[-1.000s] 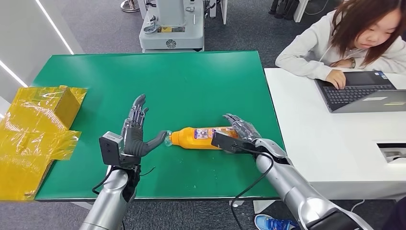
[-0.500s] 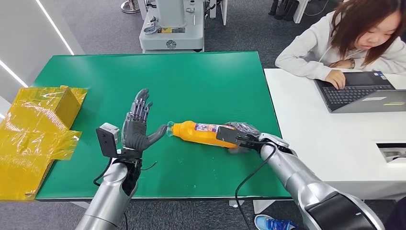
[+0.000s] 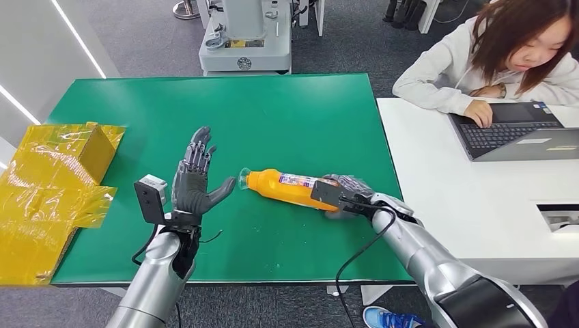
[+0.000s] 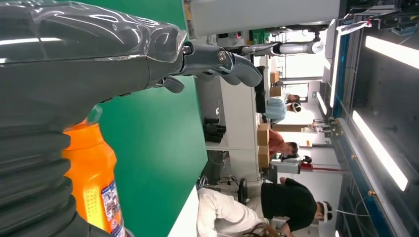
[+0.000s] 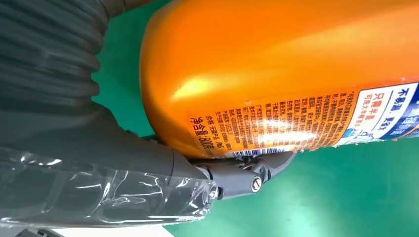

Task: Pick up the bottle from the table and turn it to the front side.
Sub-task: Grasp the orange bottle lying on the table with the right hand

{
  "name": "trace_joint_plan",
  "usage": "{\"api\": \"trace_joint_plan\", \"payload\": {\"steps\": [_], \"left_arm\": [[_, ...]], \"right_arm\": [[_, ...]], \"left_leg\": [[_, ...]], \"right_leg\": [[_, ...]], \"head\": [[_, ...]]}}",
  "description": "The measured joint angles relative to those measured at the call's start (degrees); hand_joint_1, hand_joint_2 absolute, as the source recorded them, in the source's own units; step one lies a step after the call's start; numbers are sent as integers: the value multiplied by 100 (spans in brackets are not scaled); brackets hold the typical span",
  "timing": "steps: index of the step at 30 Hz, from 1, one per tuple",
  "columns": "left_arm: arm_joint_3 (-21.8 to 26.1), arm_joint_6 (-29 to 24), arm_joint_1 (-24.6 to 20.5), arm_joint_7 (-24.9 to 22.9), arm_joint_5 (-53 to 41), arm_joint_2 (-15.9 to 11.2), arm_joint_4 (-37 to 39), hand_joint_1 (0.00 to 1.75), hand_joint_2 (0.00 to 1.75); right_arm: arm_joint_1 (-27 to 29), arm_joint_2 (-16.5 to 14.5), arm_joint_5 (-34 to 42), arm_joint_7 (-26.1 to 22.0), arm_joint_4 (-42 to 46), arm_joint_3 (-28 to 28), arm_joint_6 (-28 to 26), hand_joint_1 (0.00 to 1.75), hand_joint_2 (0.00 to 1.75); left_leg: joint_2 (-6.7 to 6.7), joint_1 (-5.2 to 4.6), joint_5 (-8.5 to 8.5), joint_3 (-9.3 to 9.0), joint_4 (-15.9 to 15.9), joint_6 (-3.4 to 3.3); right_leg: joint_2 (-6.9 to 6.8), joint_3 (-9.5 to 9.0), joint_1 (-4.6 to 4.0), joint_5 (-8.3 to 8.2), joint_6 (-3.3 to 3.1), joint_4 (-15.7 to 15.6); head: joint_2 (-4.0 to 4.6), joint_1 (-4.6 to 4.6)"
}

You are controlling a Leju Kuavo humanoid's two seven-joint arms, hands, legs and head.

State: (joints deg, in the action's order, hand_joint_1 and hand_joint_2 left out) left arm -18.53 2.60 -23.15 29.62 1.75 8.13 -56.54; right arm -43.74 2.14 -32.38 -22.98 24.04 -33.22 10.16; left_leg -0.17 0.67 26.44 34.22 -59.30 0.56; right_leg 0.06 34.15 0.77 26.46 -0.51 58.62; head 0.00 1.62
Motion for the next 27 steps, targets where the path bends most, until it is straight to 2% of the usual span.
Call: {"api": "trace_joint_plan", "payload": {"steps": [6, 12, 15, 20, 27], "left_arm": [[0, -85, 68, 28, 86, -60, 0, 0, 175], [0, -171, 99, 81, 97, -105, 0, 0, 175], [10, -323, 106, 105, 82, -121, -1, 0, 175], [165, -605, 148, 124, 174, -174, -3, 0, 175], [576, -627, 200, 48, 262, -346, -33, 0, 175]], "right_arm": [[576, -1, 898, -789, 439, 296, -407, 175, 175], [1418, -37, 1524, -1172, 1350, 532, -478, 175, 175], [1913, -77, 1821, -1285, 1927, 581, -551, 175, 175], [2615, -89, 2201, -1326, 2779, 726, -984, 175, 175], [3173, -75, 2578, -1389, 3781, 1316, -1399, 175, 175]], "left_leg": [[4, 0, 1, 6, 1, 0], [14, 2, 2, 18, 4, 0], [16, 2, 3, 23, 6, 0], [15, 1, 5, 27, 7, 1], [14, 0, 4, 28, 6, 1]], "right_leg": [[-4, 3, 0, 0, 0, 0], [-14, 13, -1, 8, 0, 1], [-15, 17, -2, 10, -2, 1], [-15, 20, -2, 12, -4, 1], [-18, 21, -1, 12, -4, 1]], "head": [[0, 0], [1, 1], [1, 2], [1, 0], [0, 0]]}}
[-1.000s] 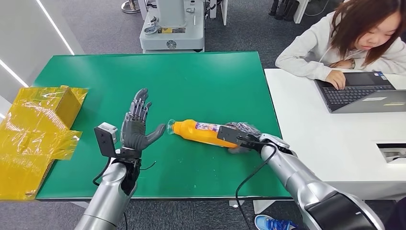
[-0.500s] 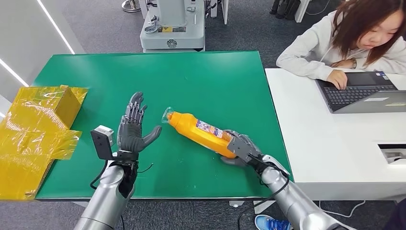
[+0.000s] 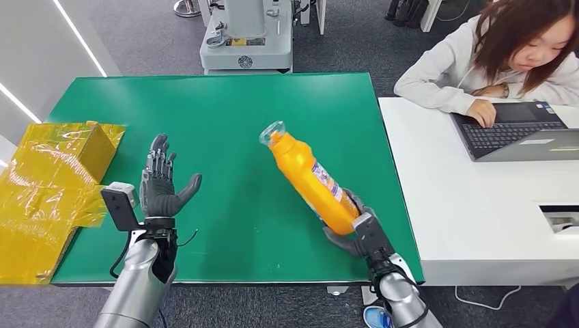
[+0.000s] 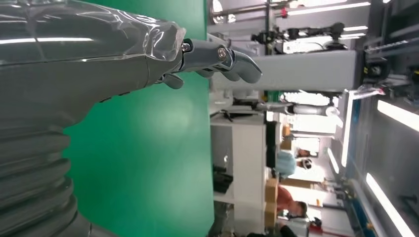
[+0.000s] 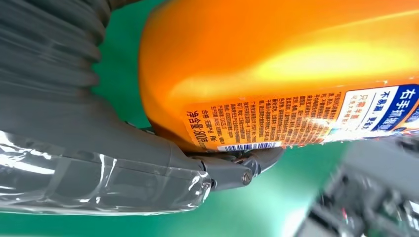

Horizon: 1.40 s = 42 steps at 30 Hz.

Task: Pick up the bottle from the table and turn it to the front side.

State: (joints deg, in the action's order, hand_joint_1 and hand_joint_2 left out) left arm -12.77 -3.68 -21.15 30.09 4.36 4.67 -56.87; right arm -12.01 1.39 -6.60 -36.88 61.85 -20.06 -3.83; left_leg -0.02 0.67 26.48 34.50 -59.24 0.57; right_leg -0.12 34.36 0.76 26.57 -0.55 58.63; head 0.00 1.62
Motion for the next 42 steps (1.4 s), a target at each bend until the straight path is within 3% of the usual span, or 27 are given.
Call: {"api": "trace_joint_plan", "payload": {"steps": [7, 11, 14, 21, 30, 34, 42], "left_arm": [[48, 1368, -107, -459, 197, -49, 17, 0, 175], [-125, 2257, -488, -720, 572, 20, 176, 0, 175], [-372, 2638, -946, -873, 873, 100, 419, 0, 175], [-845, 2748, -1722, -1014, 1242, 250, 862, 0, 175], [-1311, 1662, -2195, -746, 723, 356, 1273, 0, 175], [-1331, 1510, -2316, -611, 638, 374, 1606, 175, 175], [-1335, 1438, -2382, -488, 557, 371, 1884, 175, 175]], "right_arm": [[-198, -36, -430, -146, 349, 132, -173, 175, 175], [-814, -246, -767, -253, -151, -59, -250, 175, 175], [-1355, -487, -938, -258, -694, -253, -244, 175, 175], [-2197, -955, -1394, -96, -1724, -682, -289, 175, 175], [-2537, -1216, -1691, 63, -2263, -1104, -677, 175, 175], [-2526, -1220, -1659, 140, -2320, -1137, -678, 175, 175], [-2517, -1194, -1443, 83, -2421, -1118, -538, 173, 175]], "left_leg": [[-5, 0, -2, -1, -1, 0], [-4, 1, -10, -1, -2, 4], [-3, 1, -16, -1, -2, 8], [-4, 1, -19, 8, -3, 10], [-2, 0, -18, 12, -3, 9], [-3, 1, -19, 11, -3, 9], [-3, 1, -18, 12, -3, 10]], "right_leg": [[7, 2, 0, -3, 0, 1], [6, 4, 0, -7, -2, 4], [6, 5, -1, -14, -4, 6], [8, 16, -1, -18, -7, 9], [6, 19, 0, -17, -6, 8], [6, 19, 0, -17, -6, 8], [7, 20, 0, -17, -6, 8]], "head": [[0, 0], [0, 1], [0, 1], [0, 1], [0, 1], [0, 1], [0, 1]]}}
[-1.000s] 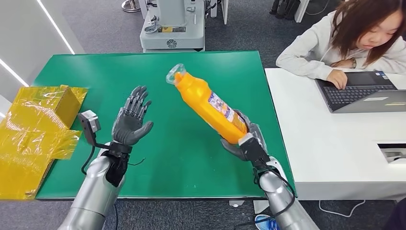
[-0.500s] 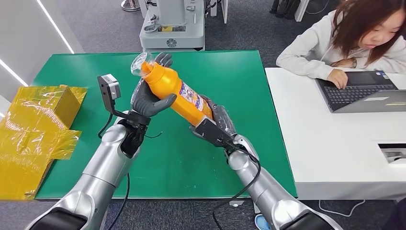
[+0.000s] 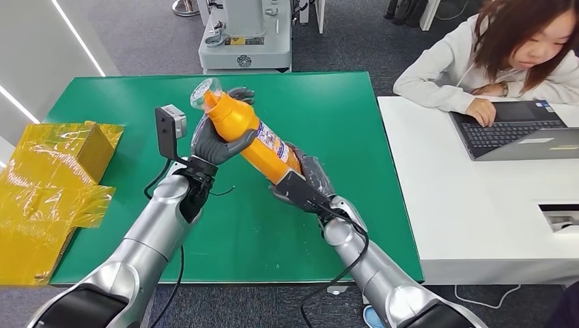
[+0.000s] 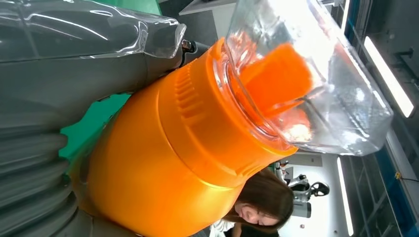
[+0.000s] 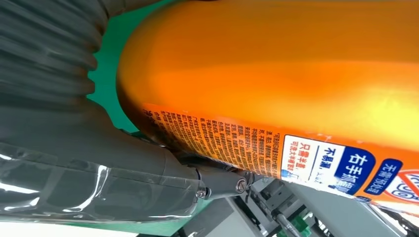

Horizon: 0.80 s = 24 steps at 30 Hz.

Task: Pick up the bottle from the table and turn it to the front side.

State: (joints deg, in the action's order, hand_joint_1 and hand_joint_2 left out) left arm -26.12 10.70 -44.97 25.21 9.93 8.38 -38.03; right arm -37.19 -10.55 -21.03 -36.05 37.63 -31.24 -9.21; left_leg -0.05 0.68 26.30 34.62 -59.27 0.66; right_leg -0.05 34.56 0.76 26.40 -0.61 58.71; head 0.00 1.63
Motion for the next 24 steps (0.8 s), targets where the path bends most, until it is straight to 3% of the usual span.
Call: {"api": "trace_joint_plan", "payload": {"steps": [6, 8, 12, 13, 18, 24], "left_arm": [[0, 111, 27, 67, 69, -76, 66, 175, 175], [1, 127, 27, 81, 99, -100, 102, 175, 175], [24, 248, -16, 68, 222, -142, 273, 175, 175], [39, 278, -27, 93, 221, -160, 328, 175, 175], [75, 215, -41, 330, -49, -392, 594, 175, 175], [78, -787, -448, 561, -1082, -842, 808, 175, 175]], "right_arm": [[81, 49, 369, -211, -27, 91, 88, 169, 175], [136, 67, 583, -316, -18, 184, 200, 158, 175], [267, 89, 773, -373, 79, 318, 337, 9, 175], [305, 92, 761, -363, 128, 332, 351, 0, 175], [526, 190, 706, -276, 335, 452, 353, 0, 175], [752, 367, 628, -377, 333, 619, 330, 0, 175]], "left_leg": [[0, 0, 0, 0, 0, 0], [0, 0, 0, 1, 0, 0], [0, 0, 0, 0, 0, 0], [0, 0, 0, 0, 1, 0], [-1, 1, 0, 0, 1, 0], [-2, 3, -1, 0, 0, 1]], "right_leg": [[-1, 1, 0, 0, 0, 0], [-1, 0, 0, 0, 0, 0], [-1, 0, 0, 0, 0, 0], [-1, 0, 0, 0, 0, 0], [1, 1, -1, 0, 0, 0], [2, 3, -2, 0, -1, 2]], "head": [[0, 1], [0, 1], [0, 1], [0, 1], [0, 1], [-1, 1]]}}
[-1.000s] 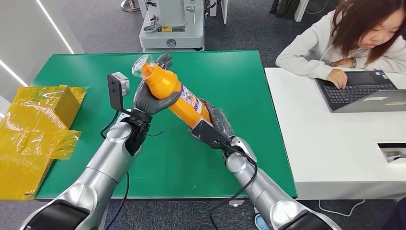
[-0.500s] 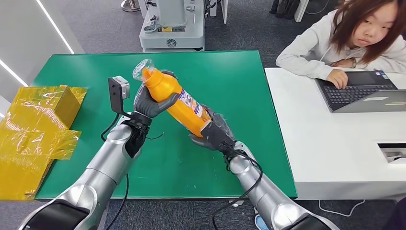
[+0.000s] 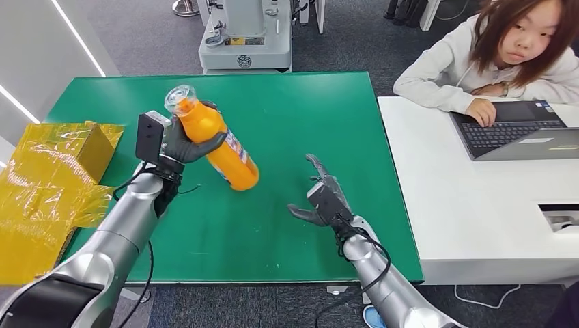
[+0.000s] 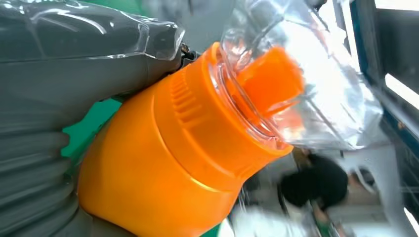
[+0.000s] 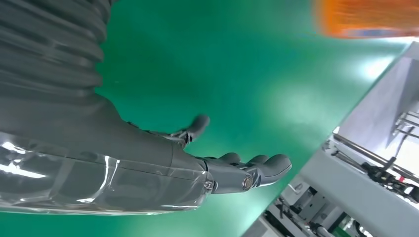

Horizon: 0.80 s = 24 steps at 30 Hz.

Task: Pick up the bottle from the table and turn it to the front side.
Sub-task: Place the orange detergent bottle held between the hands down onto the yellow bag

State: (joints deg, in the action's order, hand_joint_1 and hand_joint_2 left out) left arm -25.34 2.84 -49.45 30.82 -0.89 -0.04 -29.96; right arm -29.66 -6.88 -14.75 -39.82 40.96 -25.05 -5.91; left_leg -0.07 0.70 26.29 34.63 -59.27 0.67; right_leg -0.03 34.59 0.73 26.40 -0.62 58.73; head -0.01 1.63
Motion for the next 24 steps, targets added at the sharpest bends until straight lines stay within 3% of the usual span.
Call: {"api": "trace_joint_plan", "payload": {"steps": [3, 8, 12, 19, 24], "left_arm": [[-26, -546, -466, 23, -613, -289, 30, 175, 175], [-90, -964, -1542, -105, -1532, -848, 77, 175, 175], [-321, -1702, -2342, -259, -2666, -1237, 124, 175, 175], [-480, -2041, -2630, -364, -3219, -1413, 153, 175, 175], [-1297, -3029, -2931, -1266, -5562, -2158, 596, 175, 175]], "right_arm": [[89, 59, -9, -20, -1, 50, 38, 0, 175], [167, 121, -17, -28, -64, 92, -8, 0, 175], [278, 156, 24, -29, -86, 94, -151, 0, 175], [362, 165, 38, -29, -62, 94, -218, 0, 175], [747, 250, 41, -31, 255, 121, -408, 0, 175]], "left_leg": [[-3, 1, -1, 0, 0, 1], [-8, 6, -3, 4, 0, 5], [-11, 6, -3, 5, 0, 5], [-11, 5, -2, 5, 1, 5], [-13, 6, -8, 2, 3, 12]], "right_leg": [[4, 2, -1, -1, -1, 2], [10, 8, -4, -2, -4, 6], [13, 9, -4, -2, -4, 6], [13, 9, -4, -2, -4, 6], [15, 8, -4, -4, -7, 7]], "head": [[1, 0], [0, -1], [0, -1], [1, -1], [1, -1]]}}
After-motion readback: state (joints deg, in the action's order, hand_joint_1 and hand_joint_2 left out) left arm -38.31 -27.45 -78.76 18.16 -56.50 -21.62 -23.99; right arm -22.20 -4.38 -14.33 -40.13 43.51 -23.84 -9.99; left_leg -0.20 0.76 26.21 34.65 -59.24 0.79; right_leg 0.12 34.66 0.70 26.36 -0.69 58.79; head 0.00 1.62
